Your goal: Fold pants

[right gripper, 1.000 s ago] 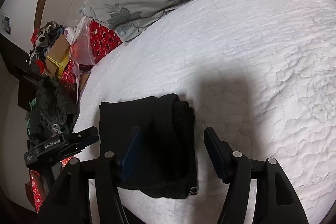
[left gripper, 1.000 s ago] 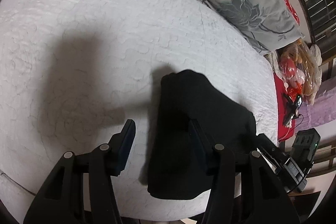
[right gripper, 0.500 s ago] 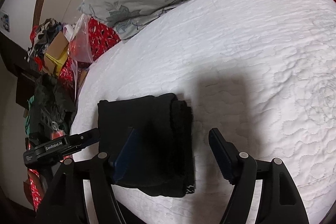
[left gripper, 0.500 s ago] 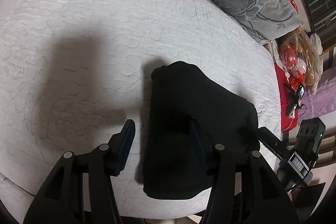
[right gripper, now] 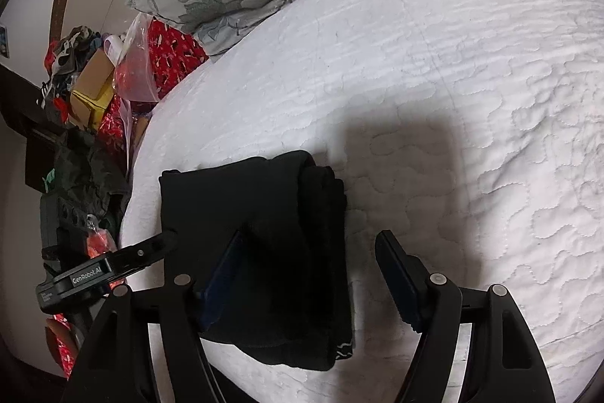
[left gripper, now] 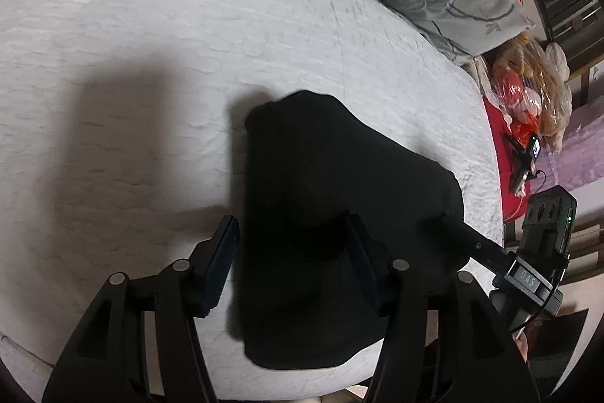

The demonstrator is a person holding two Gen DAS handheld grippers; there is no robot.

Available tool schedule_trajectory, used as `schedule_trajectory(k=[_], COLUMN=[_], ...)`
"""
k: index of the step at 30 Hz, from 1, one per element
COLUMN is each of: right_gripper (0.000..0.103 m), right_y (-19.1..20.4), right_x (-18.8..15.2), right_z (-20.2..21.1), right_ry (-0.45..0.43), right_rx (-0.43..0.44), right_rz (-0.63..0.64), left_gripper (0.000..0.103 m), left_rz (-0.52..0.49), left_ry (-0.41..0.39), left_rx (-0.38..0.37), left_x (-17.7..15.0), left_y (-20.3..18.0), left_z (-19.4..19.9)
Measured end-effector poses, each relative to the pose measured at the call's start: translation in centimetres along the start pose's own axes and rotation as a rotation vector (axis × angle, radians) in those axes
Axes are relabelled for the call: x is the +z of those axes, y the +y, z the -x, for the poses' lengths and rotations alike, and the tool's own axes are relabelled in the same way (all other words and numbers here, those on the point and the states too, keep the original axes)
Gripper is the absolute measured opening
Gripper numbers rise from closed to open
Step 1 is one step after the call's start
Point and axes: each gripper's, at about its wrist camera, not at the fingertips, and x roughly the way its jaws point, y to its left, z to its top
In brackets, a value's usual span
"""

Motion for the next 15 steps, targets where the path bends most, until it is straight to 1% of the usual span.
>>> schedule_trajectory(k=[3,7,9,10,11,12,13,14,15], right_gripper=[0.075,0.074,0.067,0.057,0.054,0.052,0.046,0.041,0.039], right_y=[0.2,1.0,1.7,2.1,2.5,2.7,2.7,2.7,2.6], right_x=[-0.1,-0.1,-0.2,-0.3,-0.4,-0.4,-0.5,-0.5,-0.5], right_z=[-0.5,-1.2,-1.6,-1.7,-1.7,-1.6,-1.3,-1.1,-0.8], right_ry=[0.011,0.017,0.019,0.017,0.015,0.012,0.004,-0.001,-0.007], right_rx=[0.028,0.031,0.002,-0.023,-0.045,-0.047,-0.046,-0.045,-0.037], right_rz=[0.018,0.079,0.122,0.148,0.168,0.174,0.179,0.177,0.172], left_gripper=[0.060,0.060,0.060,0.056,0.054,0.049,0.044,0.041,0.037], left_rz=[-0.017,-0.024,-0.021,-0.028,-0.042,-0.052,-0.061,-0.066,-0.070], left_ry=[-0.003,-0.029,-0.047,-0.053,-0.064,-0.075,-0.086,-0.092,-0.098], left_rx=[0.002,0.010,0.026,0.040,0.058,0.071,0.081,0.083,0.083], left_x=[0.0,0.1,0.1,0.0,-0.1,-0.3,-0.4,-0.5,-0.5], left_y=[-0.5,-0.8,-0.9,-1.1,-1.5,-1.8,-2.0,-2.2,-2.3], left_z=[-0.7,-0.9,-0.9,-1.0,-0.9,-0.8,-0.6,-0.4,-0.2])
